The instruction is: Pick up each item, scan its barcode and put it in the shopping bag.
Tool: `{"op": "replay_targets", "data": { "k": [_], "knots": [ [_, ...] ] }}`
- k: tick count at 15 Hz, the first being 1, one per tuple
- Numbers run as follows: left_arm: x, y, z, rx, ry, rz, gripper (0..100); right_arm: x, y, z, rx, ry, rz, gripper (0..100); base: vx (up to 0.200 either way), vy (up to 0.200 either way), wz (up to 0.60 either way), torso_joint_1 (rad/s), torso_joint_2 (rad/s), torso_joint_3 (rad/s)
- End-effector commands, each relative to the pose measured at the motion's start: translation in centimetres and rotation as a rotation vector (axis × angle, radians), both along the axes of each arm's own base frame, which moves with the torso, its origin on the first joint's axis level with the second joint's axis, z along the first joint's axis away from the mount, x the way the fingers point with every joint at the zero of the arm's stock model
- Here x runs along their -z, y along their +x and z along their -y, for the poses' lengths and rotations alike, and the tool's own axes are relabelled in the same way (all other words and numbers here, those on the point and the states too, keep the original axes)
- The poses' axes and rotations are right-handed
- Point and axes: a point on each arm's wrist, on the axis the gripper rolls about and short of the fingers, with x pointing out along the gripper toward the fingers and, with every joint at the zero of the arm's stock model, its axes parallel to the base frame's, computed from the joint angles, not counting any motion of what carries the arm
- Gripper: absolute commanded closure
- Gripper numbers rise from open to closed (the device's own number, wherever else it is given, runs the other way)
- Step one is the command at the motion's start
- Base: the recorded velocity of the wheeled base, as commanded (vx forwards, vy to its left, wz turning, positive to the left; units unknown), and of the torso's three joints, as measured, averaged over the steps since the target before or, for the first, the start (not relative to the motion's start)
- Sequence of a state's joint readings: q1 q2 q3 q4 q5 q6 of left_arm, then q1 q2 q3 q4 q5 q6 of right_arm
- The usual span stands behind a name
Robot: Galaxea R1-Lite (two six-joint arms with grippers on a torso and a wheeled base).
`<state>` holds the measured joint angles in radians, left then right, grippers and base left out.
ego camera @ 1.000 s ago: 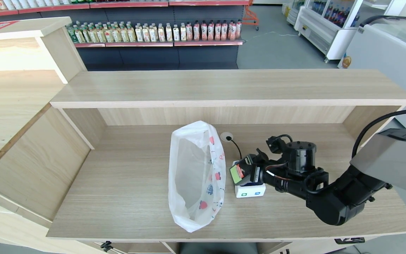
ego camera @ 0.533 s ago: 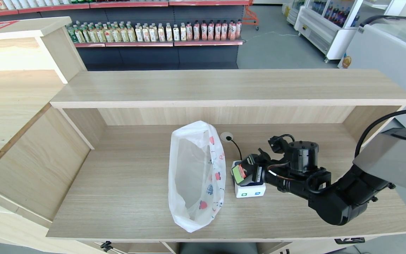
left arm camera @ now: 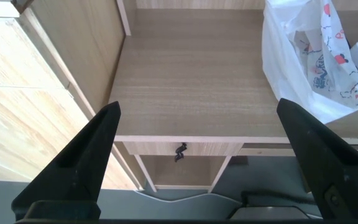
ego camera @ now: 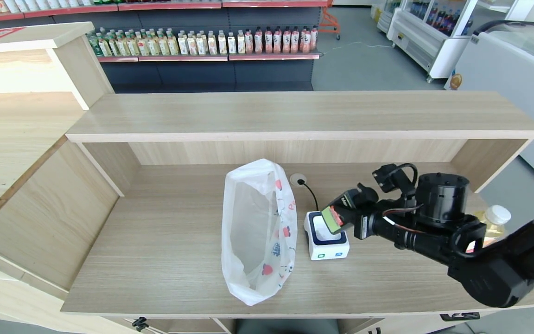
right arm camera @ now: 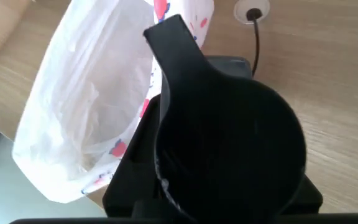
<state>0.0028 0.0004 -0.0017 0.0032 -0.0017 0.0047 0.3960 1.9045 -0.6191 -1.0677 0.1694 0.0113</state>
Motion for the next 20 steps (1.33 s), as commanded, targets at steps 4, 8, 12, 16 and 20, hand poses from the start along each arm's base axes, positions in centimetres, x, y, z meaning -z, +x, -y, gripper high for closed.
{"op": "replay_targets", "data": {
  "k": [4,8,12,16,20],
  "knots": [
    [0.0,0.0,0.0,0.000,0.005,0.000,0,-2.4,-3.2,1.1,0.123,-0.062,0.102,100,0.000,0.000,0.00,0.000,0.00,0.000],
    [0.0,0.0,0.0,0.000,0.008,0.000,0,-2.8,-2.8,0.5,0.115,0.008,0.083,100,0.000,0.000,0.00,0.000,0.00,0.000],
    [0.0,0.0,0.0,0.000,0.001,0.000,0,-2.9,-2.7,-0.5,0.090,0.063,0.057,100,0.000,0.100,0.00,0.000,0.00,0.001],
    [0.0,0.0,0.0,0.000,0.001,0.000,0,-2.7,-3.5,-1.9,0.042,0.086,0.031,100,0.000,0.100,0.00,0.001,0.00,0.000],
    [0.0,0.0,0.0,0.000,0.000,0.000,0,-1.1,-2.9,-2.4,0.042,0.072,-0.022,100,0.000,0.000,0.00,0.000,0.00,0.000]
  ]
}}
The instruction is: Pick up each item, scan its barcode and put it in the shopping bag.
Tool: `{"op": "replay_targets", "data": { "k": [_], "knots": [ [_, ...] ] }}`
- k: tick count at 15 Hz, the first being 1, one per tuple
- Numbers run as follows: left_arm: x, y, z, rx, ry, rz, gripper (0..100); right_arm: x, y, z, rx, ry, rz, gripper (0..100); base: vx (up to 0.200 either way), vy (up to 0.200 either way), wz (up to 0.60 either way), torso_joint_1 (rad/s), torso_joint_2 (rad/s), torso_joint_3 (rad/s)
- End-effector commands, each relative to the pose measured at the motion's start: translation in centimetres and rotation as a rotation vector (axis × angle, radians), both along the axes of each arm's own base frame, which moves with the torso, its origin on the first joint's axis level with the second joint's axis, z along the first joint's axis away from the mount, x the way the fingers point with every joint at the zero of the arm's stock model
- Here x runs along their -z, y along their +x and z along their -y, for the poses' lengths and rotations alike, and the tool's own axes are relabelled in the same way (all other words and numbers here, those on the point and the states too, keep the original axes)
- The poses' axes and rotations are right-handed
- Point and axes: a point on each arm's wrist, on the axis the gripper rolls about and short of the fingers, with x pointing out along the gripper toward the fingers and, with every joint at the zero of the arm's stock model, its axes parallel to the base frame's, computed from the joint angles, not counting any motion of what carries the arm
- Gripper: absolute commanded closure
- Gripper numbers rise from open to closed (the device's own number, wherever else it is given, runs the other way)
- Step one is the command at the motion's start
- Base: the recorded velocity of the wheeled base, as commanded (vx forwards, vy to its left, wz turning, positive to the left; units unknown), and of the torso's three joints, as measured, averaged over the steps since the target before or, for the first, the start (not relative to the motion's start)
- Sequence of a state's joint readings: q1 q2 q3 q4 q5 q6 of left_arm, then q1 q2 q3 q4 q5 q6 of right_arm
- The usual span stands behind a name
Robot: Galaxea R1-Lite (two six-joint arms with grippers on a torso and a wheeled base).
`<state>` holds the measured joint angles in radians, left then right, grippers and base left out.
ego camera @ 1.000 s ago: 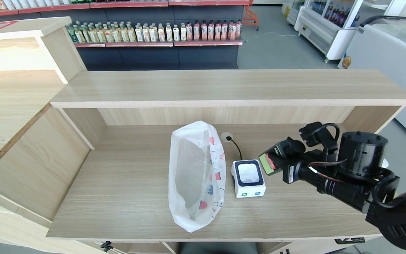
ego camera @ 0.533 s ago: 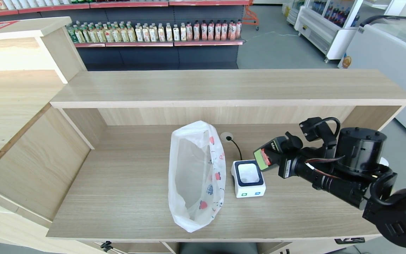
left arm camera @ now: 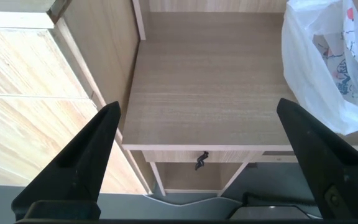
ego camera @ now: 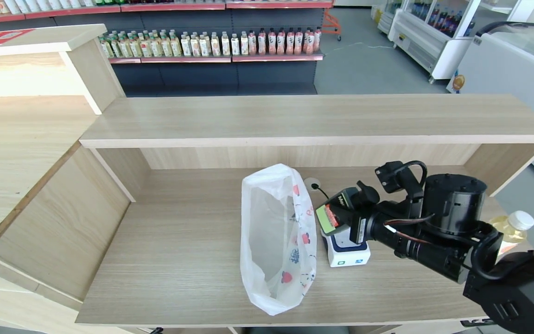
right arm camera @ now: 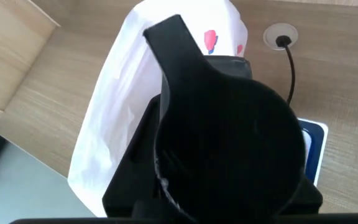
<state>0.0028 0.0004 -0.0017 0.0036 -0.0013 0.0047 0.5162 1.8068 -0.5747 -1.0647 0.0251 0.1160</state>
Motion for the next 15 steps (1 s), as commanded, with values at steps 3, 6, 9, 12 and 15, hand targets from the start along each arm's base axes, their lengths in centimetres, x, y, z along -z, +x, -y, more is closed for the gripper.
{"op": "replay_targets", "data": {
  "k": [3,6,9,12,15],
  "knots": [
    [0.0,0.0,0.0,0.000,0.000,0.001,0,2.7,0.8,-1.0,-0.014,-0.037,-0.076,100,0.000,0.000,0.00,0.000,0.00,0.000],
    [0.0,0.0,0.0,0.000,0.000,0.001,0,5.1,2.4,-2.7,-0.031,-0.057,-0.121,100,0.000,0.000,0.00,0.000,0.00,0.000],
    [0.0,0.0,0.0,0.000,0.000,0.001,0,5.6,4.1,-4.7,-0.012,0.071,-0.171,100,0.000,0.000,0.00,0.000,0.00,0.000],
    [0.0,0.0,0.0,0.000,0.000,0.001,0,8.0,5.1,-5.2,-0.022,-0.004,-0.190,100,0.000,0.000,0.00,0.000,0.00,0.000],
    [0.0,0.0,0.0,0.000,0.000,0.001,0,9.4,6.0,-6.8,-0.057,-0.048,-0.174,100,0.000,0.000,0.00,0.000,0.00,0.000]
  ]
}}
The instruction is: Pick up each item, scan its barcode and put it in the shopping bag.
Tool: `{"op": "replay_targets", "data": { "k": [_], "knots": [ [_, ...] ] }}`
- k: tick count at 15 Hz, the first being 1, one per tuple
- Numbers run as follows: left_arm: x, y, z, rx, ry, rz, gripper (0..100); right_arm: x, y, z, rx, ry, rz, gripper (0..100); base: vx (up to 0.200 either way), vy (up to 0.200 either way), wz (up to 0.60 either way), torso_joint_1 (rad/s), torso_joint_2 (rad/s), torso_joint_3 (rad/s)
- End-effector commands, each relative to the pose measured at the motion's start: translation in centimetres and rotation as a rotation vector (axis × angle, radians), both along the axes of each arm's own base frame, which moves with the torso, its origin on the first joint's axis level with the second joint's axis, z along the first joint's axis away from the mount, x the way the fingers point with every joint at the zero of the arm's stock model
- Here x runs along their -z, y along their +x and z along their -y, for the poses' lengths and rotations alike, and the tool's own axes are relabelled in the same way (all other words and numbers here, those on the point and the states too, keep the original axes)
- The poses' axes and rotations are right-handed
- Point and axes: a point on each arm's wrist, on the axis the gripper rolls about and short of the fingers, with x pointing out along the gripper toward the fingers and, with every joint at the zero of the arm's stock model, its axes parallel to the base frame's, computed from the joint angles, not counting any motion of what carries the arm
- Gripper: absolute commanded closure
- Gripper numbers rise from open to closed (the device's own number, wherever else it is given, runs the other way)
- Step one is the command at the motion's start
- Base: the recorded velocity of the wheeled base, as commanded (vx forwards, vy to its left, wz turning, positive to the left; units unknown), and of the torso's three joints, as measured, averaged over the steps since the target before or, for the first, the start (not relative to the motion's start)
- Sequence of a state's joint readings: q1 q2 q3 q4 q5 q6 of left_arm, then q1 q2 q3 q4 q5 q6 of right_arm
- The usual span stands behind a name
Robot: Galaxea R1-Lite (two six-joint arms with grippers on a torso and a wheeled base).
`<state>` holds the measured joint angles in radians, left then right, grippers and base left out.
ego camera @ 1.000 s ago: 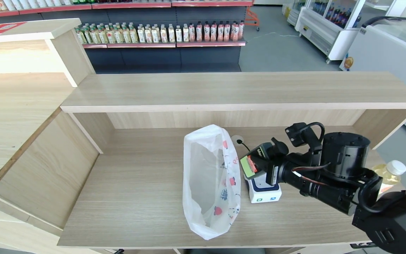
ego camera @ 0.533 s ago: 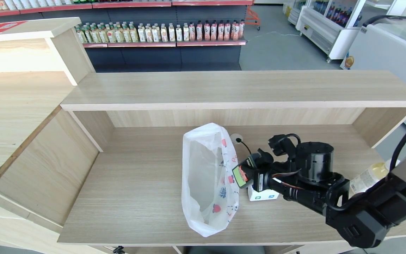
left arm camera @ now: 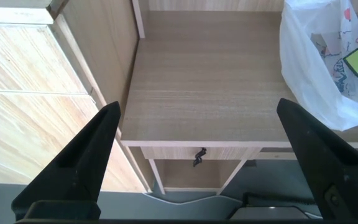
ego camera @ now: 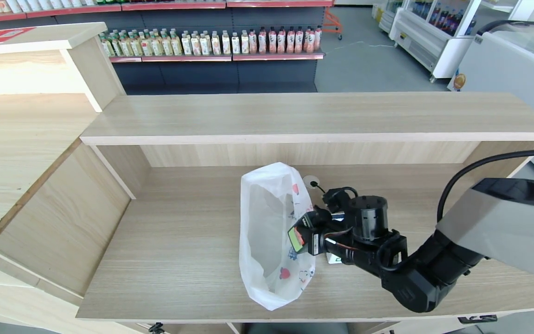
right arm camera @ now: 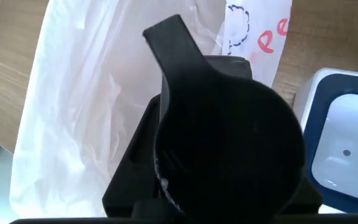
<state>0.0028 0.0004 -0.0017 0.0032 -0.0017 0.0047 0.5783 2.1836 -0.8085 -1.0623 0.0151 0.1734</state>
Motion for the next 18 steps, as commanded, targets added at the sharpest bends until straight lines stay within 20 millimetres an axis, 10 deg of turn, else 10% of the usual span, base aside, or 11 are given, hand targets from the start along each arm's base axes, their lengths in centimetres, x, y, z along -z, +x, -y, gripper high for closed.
{"op": "replay_targets", "data": {
  "k": [1,8,9,18],
  "knots": [
    [0.0,0.0,0.0,0.000,0.000,0.000,0,2.0,0.9,-1.7,-0.030,-0.033,-0.015,100,0.000,0.000,0.00,0.000,0.00,0.000],
    [0.0,0.0,0.0,0.000,0.000,0.000,0,1.6,3.7,-4.7,-0.092,-0.121,0.069,100,0.000,0.000,0.00,0.000,0.00,0.000],
    [0.0,0.0,0.0,0.000,0.000,0.000,0,2.0,3.7,-4.7,-0.105,-0.152,0.078,0,0.000,0.000,0.00,0.000,0.00,0.000],
    [0.0,0.0,0.0,0.000,0.000,0.000,0,-2.9,3.5,-3.0,-0.011,0.059,0.058,0,0.000,0.000,0.00,0.000,0.00,0.000]
  ]
}}
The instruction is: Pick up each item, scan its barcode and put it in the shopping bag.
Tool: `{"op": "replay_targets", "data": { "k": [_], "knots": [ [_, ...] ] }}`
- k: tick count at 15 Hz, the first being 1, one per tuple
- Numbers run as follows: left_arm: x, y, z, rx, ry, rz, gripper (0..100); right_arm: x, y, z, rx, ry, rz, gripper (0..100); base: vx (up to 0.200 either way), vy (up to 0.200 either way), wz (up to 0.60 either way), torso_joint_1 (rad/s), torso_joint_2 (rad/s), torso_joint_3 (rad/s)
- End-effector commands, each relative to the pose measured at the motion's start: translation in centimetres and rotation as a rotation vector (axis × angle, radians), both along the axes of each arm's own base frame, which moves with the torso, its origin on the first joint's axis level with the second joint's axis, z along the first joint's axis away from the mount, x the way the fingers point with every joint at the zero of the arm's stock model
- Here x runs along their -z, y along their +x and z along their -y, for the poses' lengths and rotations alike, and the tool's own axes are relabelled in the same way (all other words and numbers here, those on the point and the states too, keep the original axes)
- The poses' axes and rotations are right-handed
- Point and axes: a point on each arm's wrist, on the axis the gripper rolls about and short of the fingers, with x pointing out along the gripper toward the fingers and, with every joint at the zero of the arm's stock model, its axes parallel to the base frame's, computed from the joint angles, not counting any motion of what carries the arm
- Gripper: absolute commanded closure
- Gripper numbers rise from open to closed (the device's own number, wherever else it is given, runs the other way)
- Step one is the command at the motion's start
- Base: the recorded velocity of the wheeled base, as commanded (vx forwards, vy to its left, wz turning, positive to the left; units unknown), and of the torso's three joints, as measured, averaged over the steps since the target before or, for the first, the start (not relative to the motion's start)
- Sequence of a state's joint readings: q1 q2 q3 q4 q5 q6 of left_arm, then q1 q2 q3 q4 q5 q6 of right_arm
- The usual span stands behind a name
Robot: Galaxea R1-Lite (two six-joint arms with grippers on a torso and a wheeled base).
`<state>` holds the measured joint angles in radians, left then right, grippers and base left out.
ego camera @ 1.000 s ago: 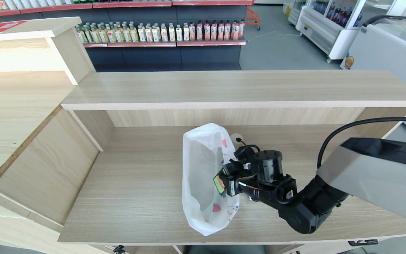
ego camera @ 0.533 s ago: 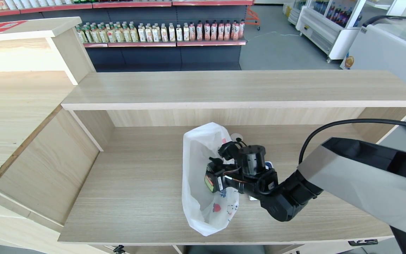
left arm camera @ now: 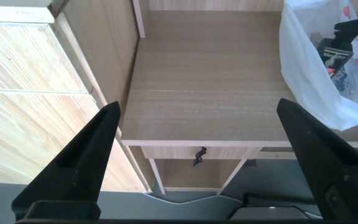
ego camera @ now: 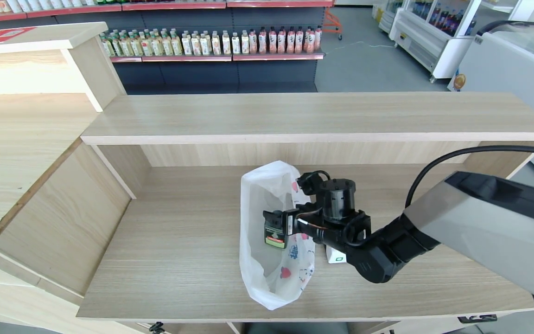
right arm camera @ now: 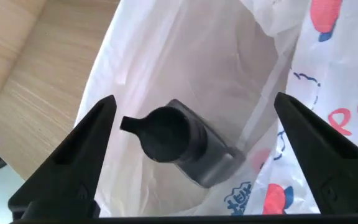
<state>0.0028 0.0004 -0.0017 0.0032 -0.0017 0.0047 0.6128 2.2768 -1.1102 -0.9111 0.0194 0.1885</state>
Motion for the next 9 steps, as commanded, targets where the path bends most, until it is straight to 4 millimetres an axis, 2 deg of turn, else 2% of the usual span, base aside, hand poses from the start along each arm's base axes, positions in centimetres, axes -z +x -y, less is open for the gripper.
{"op": "replay_targets", "data": {
  "k": [1,3,6,7,9],
  "knots": [
    [0.0,0.0,0.0,0.000,0.001,0.000,0,-0.3,-0.7,4.6,0.090,0.008,-0.056,0,0.000,0.000,0.00,0.000,0.00,0.000],
    [0.0,0.0,0.0,0.000,0.000,0.000,0,-0.1,-0.9,7.0,0.150,0.027,-0.067,0,0.000,0.000,0.00,0.000,0.00,0.000],
    [0.0,0.0,0.0,0.000,0.000,0.000,0,-3.2,-0.7,10.7,0.247,0.095,-0.009,0,0.000,0.000,0.00,0.000,0.00,0.000],
    [0.0,0.0,0.0,0.000,0.000,0.000,0,-6.0,-1.3,13.0,0.295,0.127,0.048,0,0.000,0.000,0.00,0.000,0.00,0.000],
    [0.0,0.0,0.0,0.000,0.000,0.000,0,-9.0,-2.8,15.4,0.343,0.155,0.121,0,0.000,0.000,0.00,0.000,0.00,0.000]
  ]
}}
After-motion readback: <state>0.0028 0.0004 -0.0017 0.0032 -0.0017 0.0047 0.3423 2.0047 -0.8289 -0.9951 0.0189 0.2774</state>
